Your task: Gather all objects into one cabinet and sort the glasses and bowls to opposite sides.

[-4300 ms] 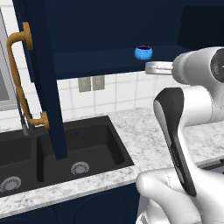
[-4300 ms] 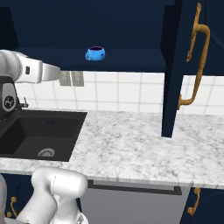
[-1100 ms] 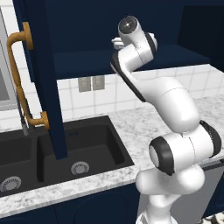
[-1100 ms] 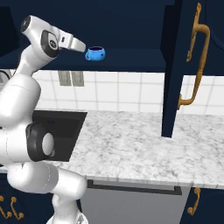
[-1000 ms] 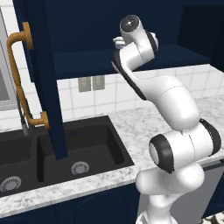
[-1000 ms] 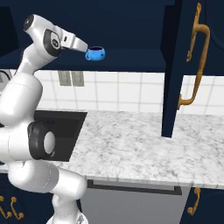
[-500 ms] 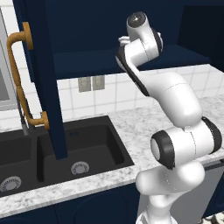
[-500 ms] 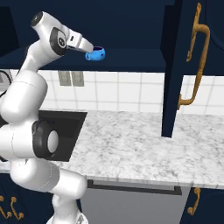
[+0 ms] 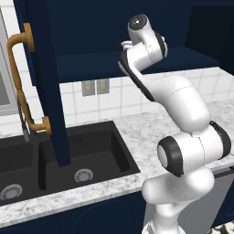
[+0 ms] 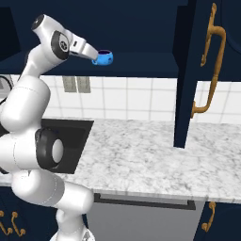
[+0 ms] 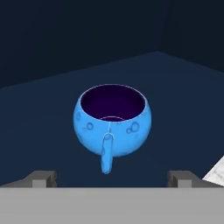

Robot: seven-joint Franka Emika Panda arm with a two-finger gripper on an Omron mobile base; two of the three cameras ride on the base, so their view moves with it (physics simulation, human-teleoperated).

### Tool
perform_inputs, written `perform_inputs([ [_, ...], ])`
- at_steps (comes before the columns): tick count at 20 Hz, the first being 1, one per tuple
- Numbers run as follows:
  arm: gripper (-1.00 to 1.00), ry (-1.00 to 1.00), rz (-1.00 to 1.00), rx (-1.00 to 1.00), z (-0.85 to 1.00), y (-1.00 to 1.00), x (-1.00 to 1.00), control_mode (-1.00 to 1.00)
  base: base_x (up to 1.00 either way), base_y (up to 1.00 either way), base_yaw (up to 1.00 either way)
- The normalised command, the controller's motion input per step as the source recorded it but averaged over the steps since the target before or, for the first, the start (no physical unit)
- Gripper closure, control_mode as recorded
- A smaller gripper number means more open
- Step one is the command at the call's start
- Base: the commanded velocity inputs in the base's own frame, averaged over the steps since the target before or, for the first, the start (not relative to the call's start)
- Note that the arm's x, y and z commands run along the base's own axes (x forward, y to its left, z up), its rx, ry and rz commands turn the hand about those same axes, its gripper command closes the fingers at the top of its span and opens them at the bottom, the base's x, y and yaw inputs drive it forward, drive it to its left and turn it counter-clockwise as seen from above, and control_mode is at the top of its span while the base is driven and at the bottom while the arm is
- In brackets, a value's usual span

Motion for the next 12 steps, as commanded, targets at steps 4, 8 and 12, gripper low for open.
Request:
perform_inputs([
  [4, -1.0, 0.0, -0.01, 0.0, -0.01, 0.01, 0.09, -1.0, 0.0, 0.0, 0.0],
  [8, -1.0, 0.0, 0.0, 0.0, 0.0, 0.0, 0.3, -1.0, 0.0, 0.0, 0.0],
  [12, -1.0, 0.0, 0.0, 0.0, 0.0, 0.0, 0.29, -1.0, 0.0, 0.0, 0.0],
])
